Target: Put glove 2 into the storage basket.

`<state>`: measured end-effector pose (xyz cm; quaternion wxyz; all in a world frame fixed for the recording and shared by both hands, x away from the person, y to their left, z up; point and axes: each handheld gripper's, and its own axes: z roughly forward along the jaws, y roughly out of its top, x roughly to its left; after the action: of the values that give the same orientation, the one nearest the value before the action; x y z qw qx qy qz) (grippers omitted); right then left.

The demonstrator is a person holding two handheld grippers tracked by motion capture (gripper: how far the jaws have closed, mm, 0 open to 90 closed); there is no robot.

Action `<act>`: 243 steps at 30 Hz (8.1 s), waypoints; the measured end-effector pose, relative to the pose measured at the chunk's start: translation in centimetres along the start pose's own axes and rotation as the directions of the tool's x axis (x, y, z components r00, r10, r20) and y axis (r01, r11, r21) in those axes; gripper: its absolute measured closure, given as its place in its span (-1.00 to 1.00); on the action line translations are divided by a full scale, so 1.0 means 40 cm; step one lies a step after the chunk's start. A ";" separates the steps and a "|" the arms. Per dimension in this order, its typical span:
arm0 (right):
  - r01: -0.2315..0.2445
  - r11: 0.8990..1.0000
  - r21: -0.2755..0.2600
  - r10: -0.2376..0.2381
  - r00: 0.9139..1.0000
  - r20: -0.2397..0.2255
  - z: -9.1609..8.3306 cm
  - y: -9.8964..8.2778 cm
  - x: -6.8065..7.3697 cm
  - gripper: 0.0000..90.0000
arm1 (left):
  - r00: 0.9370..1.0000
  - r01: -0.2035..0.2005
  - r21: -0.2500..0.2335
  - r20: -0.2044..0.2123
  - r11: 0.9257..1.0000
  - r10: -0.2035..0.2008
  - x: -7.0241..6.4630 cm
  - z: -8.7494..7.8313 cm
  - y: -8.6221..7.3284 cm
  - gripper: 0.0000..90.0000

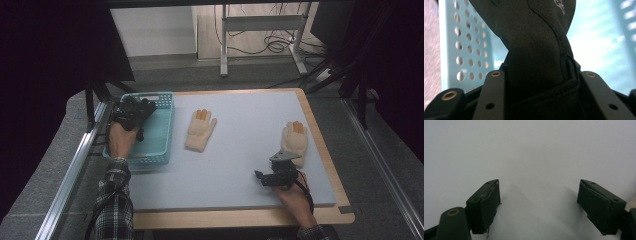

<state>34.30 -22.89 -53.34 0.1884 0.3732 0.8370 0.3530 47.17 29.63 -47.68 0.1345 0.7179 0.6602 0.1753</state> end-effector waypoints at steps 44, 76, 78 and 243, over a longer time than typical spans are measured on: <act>0.001 1.000 0.001 -0.001 1.000 0.001 0.000 0.000 0.001 -0.60 | 0.932 -0.172 -0.307 0.257 0.936 0.255 -0.087 -0.159 -0.064 -0.98; 0.001 1.000 0.001 -0.001 1.000 0.002 0.000 0.000 0.001 -0.60 | 0.765 -0.370 -0.523 0.299 0.768 0.571 -0.429 -0.198 -0.357 -1.00; 0.001 1.000 0.001 -0.001 1.000 0.002 0.000 0.000 0.001 -0.60 | 0.768 -0.370 -0.511 0.302 0.776 0.565 -0.431 -0.174 -0.372 -1.00; -0.066 0.998 0.003 0.066 0.998 -0.018 -0.023 0.054 0.058 0.69 | 0.821 -0.325 -0.392 0.334 0.861 0.462 -0.400 -0.033 -0.438 -0.99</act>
<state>33.33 -20.53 -51.26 0.1686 0.3976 0.8263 0.3616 29.75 15.27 -55.12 0.3461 0.8292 0.4138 0.1460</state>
